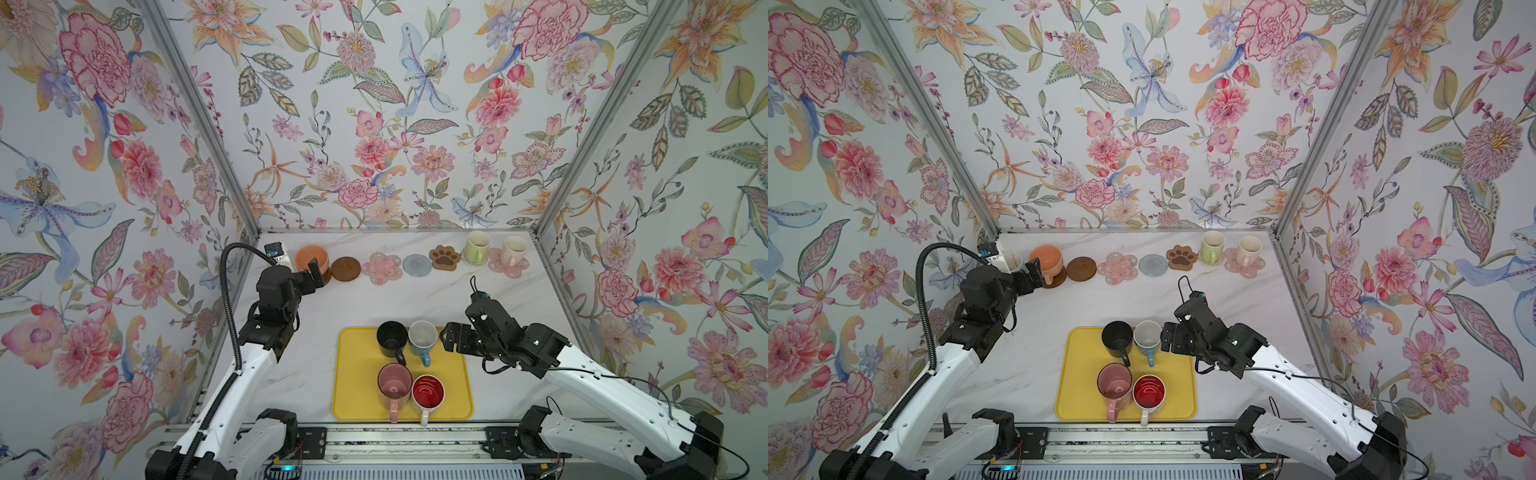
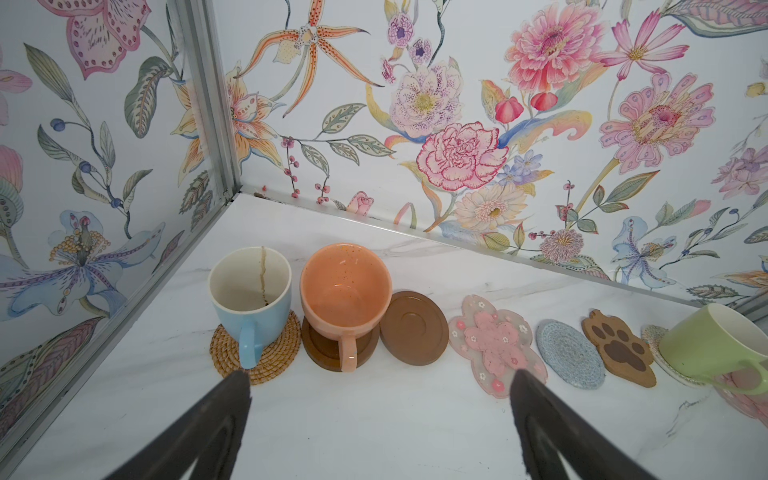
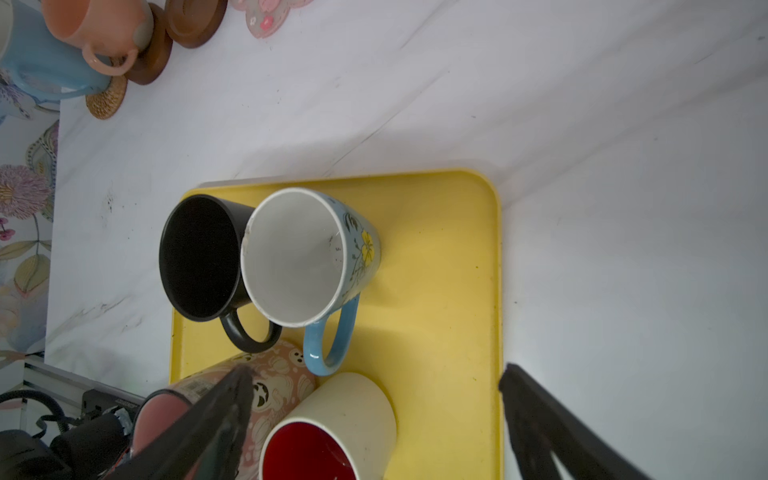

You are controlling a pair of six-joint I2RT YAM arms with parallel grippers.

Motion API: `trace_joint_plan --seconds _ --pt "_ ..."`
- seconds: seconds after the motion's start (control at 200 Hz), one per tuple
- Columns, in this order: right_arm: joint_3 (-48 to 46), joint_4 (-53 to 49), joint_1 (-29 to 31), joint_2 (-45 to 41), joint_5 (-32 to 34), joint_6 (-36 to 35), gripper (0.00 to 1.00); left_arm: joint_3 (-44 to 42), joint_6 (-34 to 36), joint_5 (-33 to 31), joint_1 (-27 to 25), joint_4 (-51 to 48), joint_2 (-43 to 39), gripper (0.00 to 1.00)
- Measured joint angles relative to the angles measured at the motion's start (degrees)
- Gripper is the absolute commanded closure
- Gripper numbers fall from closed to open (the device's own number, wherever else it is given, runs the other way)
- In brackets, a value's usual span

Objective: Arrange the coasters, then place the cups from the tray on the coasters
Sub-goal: 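Move the right gripper over the white mug while the left draws back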

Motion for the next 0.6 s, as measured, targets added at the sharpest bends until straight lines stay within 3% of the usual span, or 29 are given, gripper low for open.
trace_joint_plan --seconds 0.255,0.6 --pt "-1.16 2.71 7.02 5.79 0.20 3.54 0.17 -0.07 0.00 0.02 0.00 0.55 -0.63 0.01" --pt "-1.14 5.68 10.25 12.90 0.61 3.98 0.33 -0.09 0.00 0.02 0.00 0.66 -0.85 0.01"
